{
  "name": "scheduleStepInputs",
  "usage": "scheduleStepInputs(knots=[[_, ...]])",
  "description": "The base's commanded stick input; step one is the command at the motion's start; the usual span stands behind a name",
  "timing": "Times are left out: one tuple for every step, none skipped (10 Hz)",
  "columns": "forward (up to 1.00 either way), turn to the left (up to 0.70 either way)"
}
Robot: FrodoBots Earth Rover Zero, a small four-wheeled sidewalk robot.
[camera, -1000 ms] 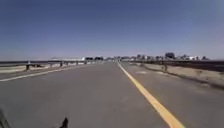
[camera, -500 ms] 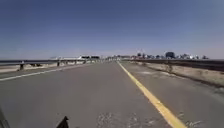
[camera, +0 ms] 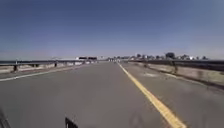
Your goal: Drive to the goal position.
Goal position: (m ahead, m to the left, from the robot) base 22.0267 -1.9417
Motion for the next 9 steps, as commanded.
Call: scheduleStepInputs(knots=[[1.00, 0.00], [1.00, 0.00], [1.00, 0.00], [1.00, 0.00], [1.00, 0.00], [1.00, 0.00], [1.00, 0.00], [1.00, 0.00], [1.00, 0.00]])
